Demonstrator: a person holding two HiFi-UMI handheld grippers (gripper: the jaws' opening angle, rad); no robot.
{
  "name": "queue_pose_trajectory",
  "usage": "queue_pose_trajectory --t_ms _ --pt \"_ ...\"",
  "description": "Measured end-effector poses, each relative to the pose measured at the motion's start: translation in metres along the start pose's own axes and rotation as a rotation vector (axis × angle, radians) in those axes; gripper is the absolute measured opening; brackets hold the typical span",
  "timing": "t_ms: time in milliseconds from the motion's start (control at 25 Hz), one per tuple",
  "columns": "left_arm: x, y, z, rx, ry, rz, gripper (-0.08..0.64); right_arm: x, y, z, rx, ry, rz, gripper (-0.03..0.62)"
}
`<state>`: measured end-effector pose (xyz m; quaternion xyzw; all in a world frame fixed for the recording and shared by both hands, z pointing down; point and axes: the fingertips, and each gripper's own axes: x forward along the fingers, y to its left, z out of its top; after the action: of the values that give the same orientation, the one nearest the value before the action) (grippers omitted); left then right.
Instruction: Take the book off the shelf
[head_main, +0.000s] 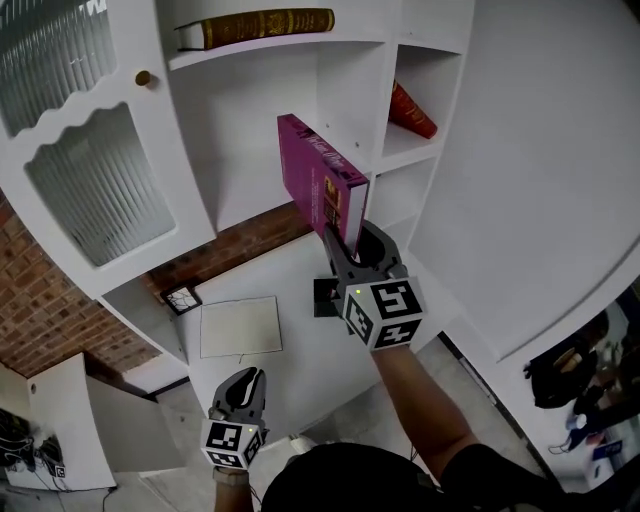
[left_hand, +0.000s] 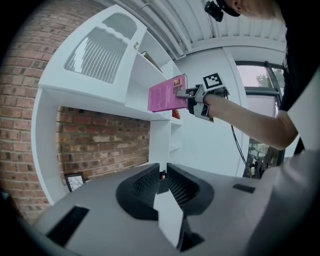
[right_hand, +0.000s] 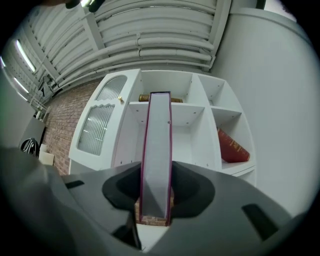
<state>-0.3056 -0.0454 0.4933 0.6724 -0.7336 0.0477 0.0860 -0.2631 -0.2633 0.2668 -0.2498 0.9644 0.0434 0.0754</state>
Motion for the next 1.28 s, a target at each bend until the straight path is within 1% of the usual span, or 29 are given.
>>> queue_pose_trajectory --t_ms 160,320,520,920,1280 --pt "-0.002 -0.038 -0.003 0.016 0.027 -0.064 0.051 -0.05 -0.024 0.004 0.008 -0.012 -0.059 0.146" --pt "0.001 -0.062 -0.001 0.032 0.02 -0.109 0.051 -0.087 -0.045 0.0 0.003 0.014 -0.109 0.144" --pt "0.013 -0.093 0.002 0.058 -0.011 -0.167 0.051 -0.132 -0.074 -0.016 -0.003 0.065 -0.171 0.144" --pt "0.032 -0.171 -0.009 0.067 0.0 -0.318 0.051 -0.244 -0.129 -0.045 0.002 0.121 -0.32 0.144" --pt "0.052 -0.24 -0.019 0.101 0.005 -0.459 0.049 -0.35 -0.158 -0.079 0.004 0.168 -0.436 0.144"
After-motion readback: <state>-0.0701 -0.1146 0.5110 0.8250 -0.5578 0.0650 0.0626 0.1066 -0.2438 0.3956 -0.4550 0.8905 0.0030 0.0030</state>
